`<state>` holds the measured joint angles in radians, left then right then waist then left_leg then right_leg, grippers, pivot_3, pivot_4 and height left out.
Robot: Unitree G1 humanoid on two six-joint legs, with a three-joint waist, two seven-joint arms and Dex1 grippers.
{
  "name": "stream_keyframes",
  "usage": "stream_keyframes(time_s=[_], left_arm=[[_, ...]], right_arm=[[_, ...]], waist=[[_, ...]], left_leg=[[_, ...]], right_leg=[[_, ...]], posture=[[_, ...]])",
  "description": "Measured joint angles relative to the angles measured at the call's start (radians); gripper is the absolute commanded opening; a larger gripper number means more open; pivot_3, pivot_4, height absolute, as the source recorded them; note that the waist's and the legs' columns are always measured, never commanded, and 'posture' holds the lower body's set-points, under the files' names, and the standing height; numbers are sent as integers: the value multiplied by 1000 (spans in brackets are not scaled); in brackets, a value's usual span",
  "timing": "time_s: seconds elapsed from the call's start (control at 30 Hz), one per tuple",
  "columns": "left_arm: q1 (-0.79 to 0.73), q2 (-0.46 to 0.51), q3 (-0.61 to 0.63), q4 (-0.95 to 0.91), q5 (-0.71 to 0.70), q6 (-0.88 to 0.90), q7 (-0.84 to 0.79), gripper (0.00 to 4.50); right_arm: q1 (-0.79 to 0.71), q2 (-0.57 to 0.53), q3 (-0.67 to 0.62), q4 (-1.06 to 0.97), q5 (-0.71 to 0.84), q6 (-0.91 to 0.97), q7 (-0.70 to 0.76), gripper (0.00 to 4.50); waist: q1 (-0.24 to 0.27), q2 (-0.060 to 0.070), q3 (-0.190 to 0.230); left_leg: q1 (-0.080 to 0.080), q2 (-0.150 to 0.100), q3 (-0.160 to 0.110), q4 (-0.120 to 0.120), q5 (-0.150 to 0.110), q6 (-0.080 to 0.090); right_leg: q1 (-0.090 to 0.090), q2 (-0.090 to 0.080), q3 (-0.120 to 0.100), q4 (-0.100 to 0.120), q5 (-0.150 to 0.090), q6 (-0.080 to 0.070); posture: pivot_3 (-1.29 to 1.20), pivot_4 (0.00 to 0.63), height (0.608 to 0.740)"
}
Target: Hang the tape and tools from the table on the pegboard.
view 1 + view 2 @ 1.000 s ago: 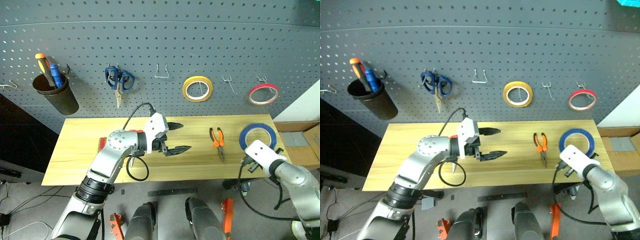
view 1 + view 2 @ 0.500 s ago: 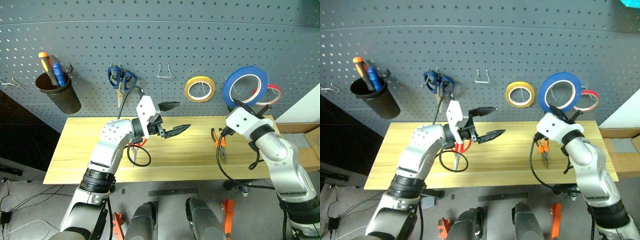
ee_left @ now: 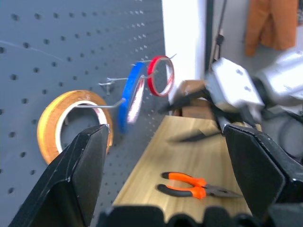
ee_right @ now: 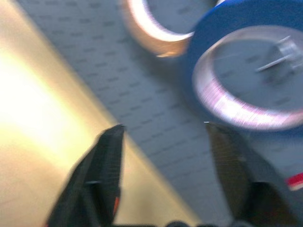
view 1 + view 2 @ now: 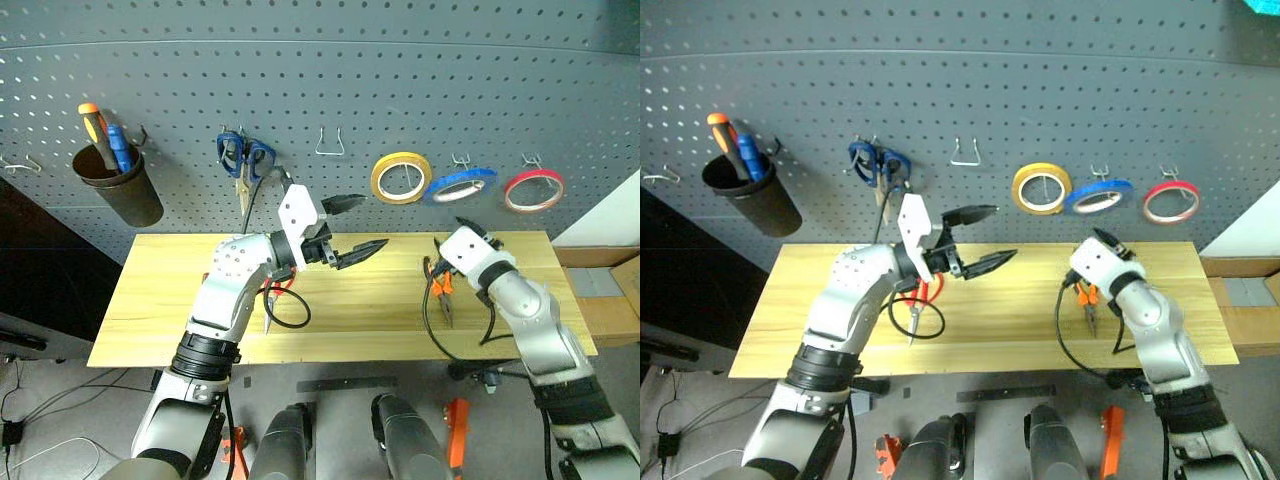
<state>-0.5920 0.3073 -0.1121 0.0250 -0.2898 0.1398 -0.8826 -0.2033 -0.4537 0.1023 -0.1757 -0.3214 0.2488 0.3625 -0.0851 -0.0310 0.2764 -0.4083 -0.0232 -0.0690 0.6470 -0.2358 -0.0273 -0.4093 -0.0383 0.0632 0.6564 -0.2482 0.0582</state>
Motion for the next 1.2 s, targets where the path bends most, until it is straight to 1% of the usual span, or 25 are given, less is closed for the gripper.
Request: stream_keyframes(time_s=[0.07,0.17,0.23,0.3,0.33,0.43,0.6,0.7,0.77,0.97,1.1,1.2], left_arm=[[-11,21,3,33,17,-7,8,4139],[-11,73,2,92,55,-37,-4,4139],[-12,121,0,142,82,-62,-26,4139],[-12,146,-1,165,98,-84,-50,4139],[-10,153,-4,170,103,-90,-63,4139],[-2,153,-20,168,108,-105,-90,4139],[16,156,-30,161,113,-107,-91,4139],[30,162,-29,145,113,-107,-90,4139],[34,168,-28,138,113,-106,-89,4139],[51,193,-19,130,113,-106,-88,4139],[61,220,0,130,114,-106,-87,4139],[62,239,16,134,114,-112,-83,4139]], right_arm=[[62,64,2,-66,33,101,11,4451],[62,155,-9,-116,69,265,-1,4485],[1,231,-32,-105,81,410,-33,4485],[-70,270,-54,-63,90,514,-66,4485],[-133,298,-80,-9,96,584,-98,4485],[-265,329,-139,162,118,669,-158,4485],[-399,344,-217,465,175,647,-243,4485],[-473,331,-249,658,205,590,-281,4485],[-511,320,-259,751,225,551,-285,4485],[-604,297,-274,976,267,460,-292,4485],[-655,279,-288,1082,303,431,-292,4485],[-679,276,-288,1144,313,407,-282,3895]], waist=[[-3,0,0],[-17,1,-1],[-26,0,-1],[-28,0,-1],[-29,0,-1],[-29,0,-1],[-28,0,-2],[-29,0,-2],[-30,0,-2],[-31,0,-2],[-30,-1,-3],[-30,-3,-5]], left_leg=[[0,0,1,1,0,0],[5,0,4,2,1,-2],[7,1,3,1,5,-3],[7,1,3,0,9,-4],[7,1,2,0,11,-4],[7,1,2,0,12,-3],[6,0,2,-2,11,-3],[4,0,3,-3,11,-3],[1,0,3,-3,11,-3],[-2,0,5,-2,11,-3],[-2,0,7,-1,12,-3],[-2,0,7,-1,12,-3]], right_leg=[[-1,0,1,3,0,0],[0,0,4,7,0,0],[0,2,4,8,1,-2],[0,2,3,8,3,-4],[1,2,3,8,5,-5],[1,2,3,8,6,-5],[-1,1,3,8,6,-5],[-3,1,3,8,6,-5],[-6,1,3,8,7,-5],[-10,1,4,11,7,-5],[-10,1,3,12,7,-4],[-10,2,4,14,7,-4]], posture=[[-160,209,740],[-168,210,740],[-167,211,740],[-161,211,740],[-157,209,740],[-142,204,740],[-121,196,740],[-109,194,740],[-102,193,740],[-92,193,740],[-87,191,740],[-81,189,740]])
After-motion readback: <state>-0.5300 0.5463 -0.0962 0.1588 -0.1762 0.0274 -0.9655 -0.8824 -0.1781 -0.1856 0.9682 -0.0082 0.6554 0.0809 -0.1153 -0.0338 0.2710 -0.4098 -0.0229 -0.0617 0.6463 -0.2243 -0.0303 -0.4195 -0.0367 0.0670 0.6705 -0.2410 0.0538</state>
